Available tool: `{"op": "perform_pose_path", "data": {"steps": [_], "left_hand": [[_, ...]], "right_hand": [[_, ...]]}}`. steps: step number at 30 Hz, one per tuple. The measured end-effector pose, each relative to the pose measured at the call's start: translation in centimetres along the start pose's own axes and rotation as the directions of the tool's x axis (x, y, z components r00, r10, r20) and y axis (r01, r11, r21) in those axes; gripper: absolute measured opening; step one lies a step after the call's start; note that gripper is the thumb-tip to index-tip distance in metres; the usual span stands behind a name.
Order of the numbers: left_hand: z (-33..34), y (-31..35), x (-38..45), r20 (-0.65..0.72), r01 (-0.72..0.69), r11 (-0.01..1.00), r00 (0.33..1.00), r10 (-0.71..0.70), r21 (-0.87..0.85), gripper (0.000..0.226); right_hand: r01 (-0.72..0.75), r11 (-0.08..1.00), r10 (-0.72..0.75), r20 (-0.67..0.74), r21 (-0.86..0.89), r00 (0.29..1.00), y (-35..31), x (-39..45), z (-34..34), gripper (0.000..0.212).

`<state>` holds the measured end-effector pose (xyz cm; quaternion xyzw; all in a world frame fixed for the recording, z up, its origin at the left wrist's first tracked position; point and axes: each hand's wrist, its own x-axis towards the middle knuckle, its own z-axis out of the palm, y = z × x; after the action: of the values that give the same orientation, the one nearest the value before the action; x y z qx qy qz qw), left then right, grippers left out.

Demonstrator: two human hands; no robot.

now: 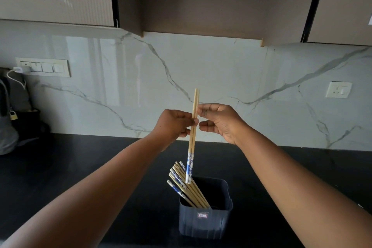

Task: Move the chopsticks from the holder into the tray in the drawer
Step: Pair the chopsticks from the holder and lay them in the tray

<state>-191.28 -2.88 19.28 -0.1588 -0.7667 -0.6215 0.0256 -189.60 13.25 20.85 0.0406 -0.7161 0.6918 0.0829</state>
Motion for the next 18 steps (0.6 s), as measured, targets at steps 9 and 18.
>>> {"op": "perform_pose_path", "data": {"steps": [9,18], "left_hand": [[-0.3,-1.8,-1.5,-0.054,0.094,0.956,0.992,-0.113,-0.277,0.005],[-0.1,-10.0,-6.1,-0.097,0.019,0.984,0.995,-0.036,-0.175,0.023]], "right_hand": [[-0.211,0.976,0.217,0.162,-0.055,0.963,5.3,-4.1,1.2,0.009],[-0.187,0.972,0.212,0.200,-0.140,0.957,13.3,-9.3,1.4,0.010]]}}
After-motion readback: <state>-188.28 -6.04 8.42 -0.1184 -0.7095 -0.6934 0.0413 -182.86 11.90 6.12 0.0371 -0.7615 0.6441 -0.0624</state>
